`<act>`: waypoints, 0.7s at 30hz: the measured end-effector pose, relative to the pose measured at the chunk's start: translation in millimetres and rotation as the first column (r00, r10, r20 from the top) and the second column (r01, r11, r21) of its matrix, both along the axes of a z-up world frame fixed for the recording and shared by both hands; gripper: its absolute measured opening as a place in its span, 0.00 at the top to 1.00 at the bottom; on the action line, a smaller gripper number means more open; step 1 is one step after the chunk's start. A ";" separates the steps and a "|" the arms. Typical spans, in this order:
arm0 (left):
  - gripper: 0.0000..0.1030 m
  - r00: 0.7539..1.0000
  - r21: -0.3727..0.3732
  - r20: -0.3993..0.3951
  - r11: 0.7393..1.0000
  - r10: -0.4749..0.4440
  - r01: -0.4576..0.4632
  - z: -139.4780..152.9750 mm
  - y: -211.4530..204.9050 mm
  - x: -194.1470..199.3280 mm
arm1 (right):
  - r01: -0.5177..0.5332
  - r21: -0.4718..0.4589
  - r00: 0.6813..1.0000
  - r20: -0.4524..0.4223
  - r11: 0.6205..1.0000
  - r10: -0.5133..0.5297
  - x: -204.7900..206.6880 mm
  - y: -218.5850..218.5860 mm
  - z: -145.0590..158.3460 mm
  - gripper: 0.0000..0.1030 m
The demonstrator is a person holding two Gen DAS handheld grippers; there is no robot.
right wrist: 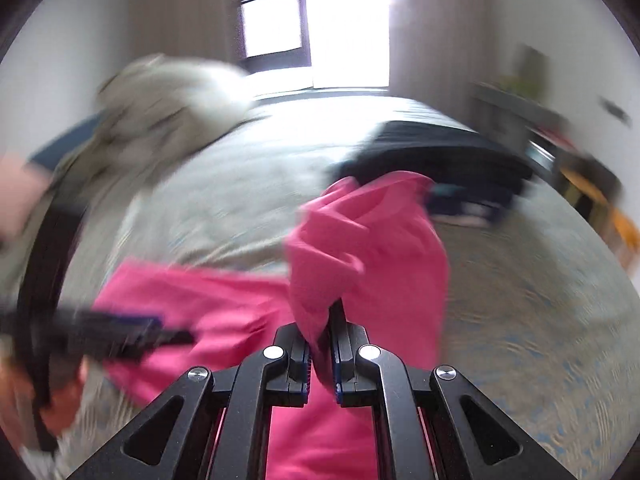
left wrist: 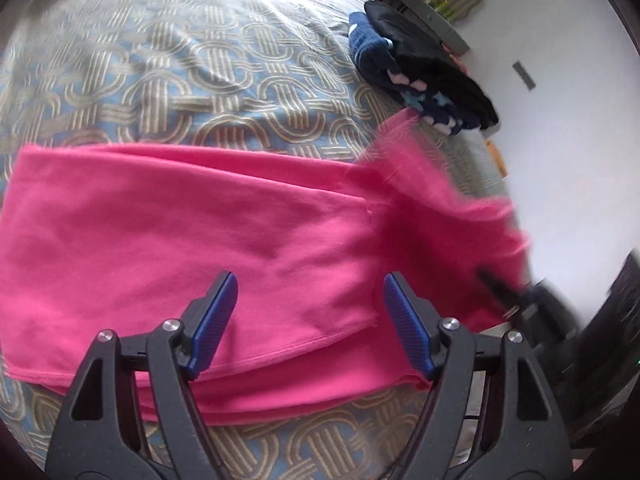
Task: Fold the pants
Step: 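Grasp the pants waistband with the right tool and pass it to the left tool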
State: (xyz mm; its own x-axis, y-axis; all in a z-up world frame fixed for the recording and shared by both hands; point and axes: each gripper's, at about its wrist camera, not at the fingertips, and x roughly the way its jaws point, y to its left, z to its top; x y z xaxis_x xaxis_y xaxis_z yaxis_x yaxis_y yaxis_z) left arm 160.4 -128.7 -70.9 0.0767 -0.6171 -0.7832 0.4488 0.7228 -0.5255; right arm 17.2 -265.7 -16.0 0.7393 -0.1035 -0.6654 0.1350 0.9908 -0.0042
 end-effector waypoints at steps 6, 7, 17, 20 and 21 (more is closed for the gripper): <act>0.26 0.994 -0.079 -0.100 0.996 -0.044 0.036 -6.2 -0.2 -0.5 | -0.058 -0.003 0.995 -0.083 0.998 0.058 5.2 25.7 -28.5 0.93; 0.26 0.992 -0.091 -0.120 0.995 -0.049 0.038 -7.8 -3.5 0.1 | -0.052 0.001 0.996 -0.077 0.999 0.052 4.0 23.9 -27.9 0.93; 0.20 0.950 -0.186 -0.299 0.982 -0.086 0.030 -16.8 -45.6 15.7 | -0.066 -0.003 0.994 -0.087 0.998 0.066 -3.1 23.5 -26.5 0.93; 0.20 0.944 -0.184 -0.320 0.983 -0.075 0.016 -18.0 -54.1 19.4 | -0.063 0.005 0.994 -0.090 0.998 0.064 -4.2 21.6 -28.0 0.93; 0.20 0.946 -0.171 -0.316 0.985 -0.068 0.014 -17.5 -59.2 21.4 | -0.067 0.008 0.993 -0.092 0.998 0.068 -4.8 21.3 -28.6 0.93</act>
